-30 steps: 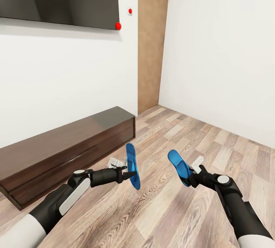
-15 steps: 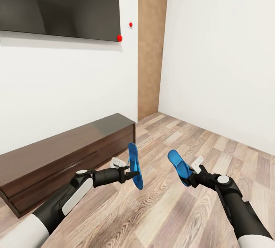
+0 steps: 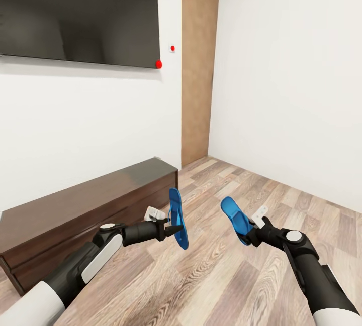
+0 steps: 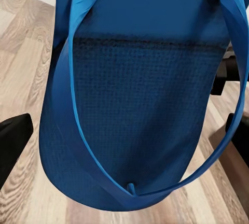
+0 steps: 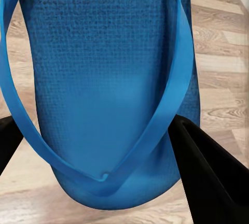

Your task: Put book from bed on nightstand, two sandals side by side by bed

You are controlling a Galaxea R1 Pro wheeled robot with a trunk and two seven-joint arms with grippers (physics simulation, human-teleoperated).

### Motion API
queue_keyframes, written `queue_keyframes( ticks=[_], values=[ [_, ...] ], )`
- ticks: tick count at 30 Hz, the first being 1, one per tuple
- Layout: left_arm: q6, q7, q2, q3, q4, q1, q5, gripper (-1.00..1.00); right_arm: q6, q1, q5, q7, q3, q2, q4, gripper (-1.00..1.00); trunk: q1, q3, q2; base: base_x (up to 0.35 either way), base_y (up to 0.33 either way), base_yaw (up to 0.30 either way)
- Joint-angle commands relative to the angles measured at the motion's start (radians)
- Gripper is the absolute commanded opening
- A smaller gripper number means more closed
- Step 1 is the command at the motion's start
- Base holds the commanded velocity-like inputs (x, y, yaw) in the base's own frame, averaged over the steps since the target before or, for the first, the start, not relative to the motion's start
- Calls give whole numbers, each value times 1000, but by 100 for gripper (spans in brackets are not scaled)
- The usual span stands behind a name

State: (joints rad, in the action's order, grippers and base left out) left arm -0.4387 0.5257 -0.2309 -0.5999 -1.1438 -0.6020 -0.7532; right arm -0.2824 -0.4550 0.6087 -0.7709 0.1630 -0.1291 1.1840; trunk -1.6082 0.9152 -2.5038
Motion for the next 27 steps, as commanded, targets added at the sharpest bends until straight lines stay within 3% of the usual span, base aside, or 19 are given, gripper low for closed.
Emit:
queue_keyframes(
  ticks=[1, 8, 24, 27],
  values=[
    [-8, -2, -1, -1, -1, -1, -9, -100, -4, -1, 5, -7, 1, 0, 1, -100, 1, -3, 0, 0, 0, 0],
    [-8, -3, 0, -1, -1, 0, -9, -100, -4, -1, 5, -7, 1, 0, -1, -100, 1, -7, 0, 0, 0, 0],
    [-8, -3, 0, -1, -1, 1, -9, -100, -4, -1, 5, -7, 1, 0, -1, -100, 8, -69, 4, 0, 0, 0],
    [-8, -3, 1, -1, -1, 1, -9, -100, -4, -1, 5, -7, 1, 1, -1, -100, 20, -78, 25, 0, 0, 0]
  ],
)
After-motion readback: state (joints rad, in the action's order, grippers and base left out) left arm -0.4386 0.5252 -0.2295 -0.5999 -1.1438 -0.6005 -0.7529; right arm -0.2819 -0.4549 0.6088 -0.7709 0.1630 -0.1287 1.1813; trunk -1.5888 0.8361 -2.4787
